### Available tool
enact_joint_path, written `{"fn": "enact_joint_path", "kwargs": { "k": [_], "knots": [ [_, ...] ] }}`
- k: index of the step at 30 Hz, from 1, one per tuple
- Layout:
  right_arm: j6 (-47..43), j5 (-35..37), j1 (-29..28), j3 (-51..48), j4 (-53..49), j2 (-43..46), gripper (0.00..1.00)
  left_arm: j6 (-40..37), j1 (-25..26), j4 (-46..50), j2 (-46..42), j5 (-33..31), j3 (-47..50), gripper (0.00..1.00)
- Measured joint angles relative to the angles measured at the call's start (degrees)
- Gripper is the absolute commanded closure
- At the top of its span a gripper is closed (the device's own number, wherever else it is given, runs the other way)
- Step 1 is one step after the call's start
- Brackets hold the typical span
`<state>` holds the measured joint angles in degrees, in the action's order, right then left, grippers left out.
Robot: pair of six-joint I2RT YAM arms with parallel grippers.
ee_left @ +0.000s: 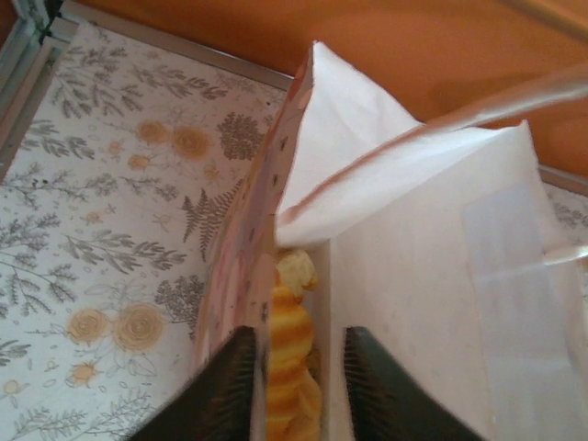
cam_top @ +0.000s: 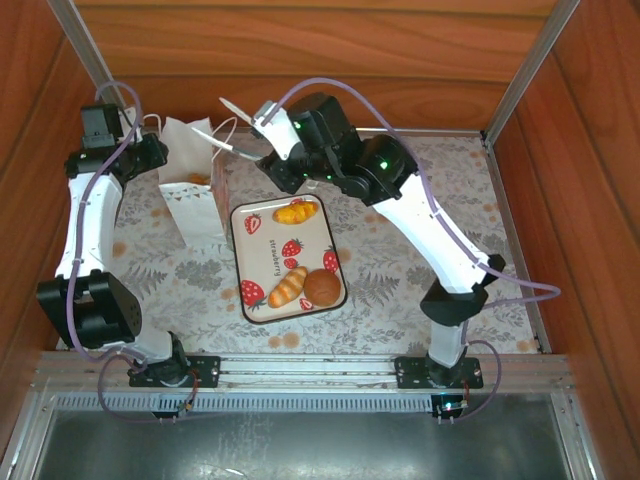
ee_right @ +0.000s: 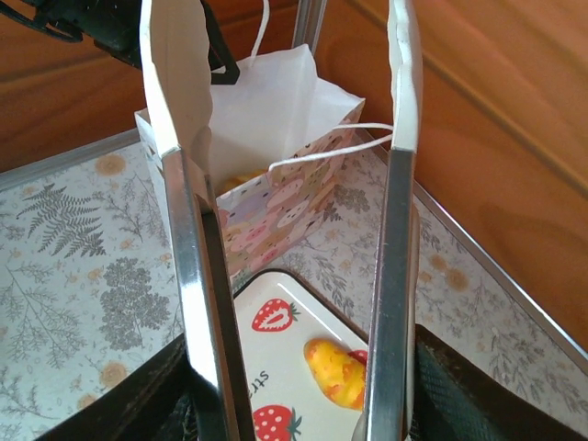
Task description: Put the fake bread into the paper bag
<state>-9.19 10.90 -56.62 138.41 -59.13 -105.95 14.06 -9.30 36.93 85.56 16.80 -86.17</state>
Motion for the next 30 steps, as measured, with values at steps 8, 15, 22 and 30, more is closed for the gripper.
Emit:
{"fn": "enact_joint_path", "kwargs": {
  "k": [8,15,22,30],
  "knots": [
    [3.08,2.01,-0.02,-11.37,0.92,9.6,0.44,0.9,-0.17,-0.13,-5.18,-0.02,1.46,0.36],
    [6.69,5.38,-0.02,-21.27,0.83,19.56,0.43,1.2,-0.42,-0.37,-10.62,0.17,4.68,0.28],
    [12.98,6.69,-0.02,-31.56,-4.04,25.09,0.43,2.05,-0.44,-0.52,-17.27,1.49,10.45,0.25],
    [22.03,5.73,-0.02,-41.53,-12.9,27.85,0.43,4.28,-0.44,-0.59,-25.66,3.48,18.36,0.24]
  ]
}}
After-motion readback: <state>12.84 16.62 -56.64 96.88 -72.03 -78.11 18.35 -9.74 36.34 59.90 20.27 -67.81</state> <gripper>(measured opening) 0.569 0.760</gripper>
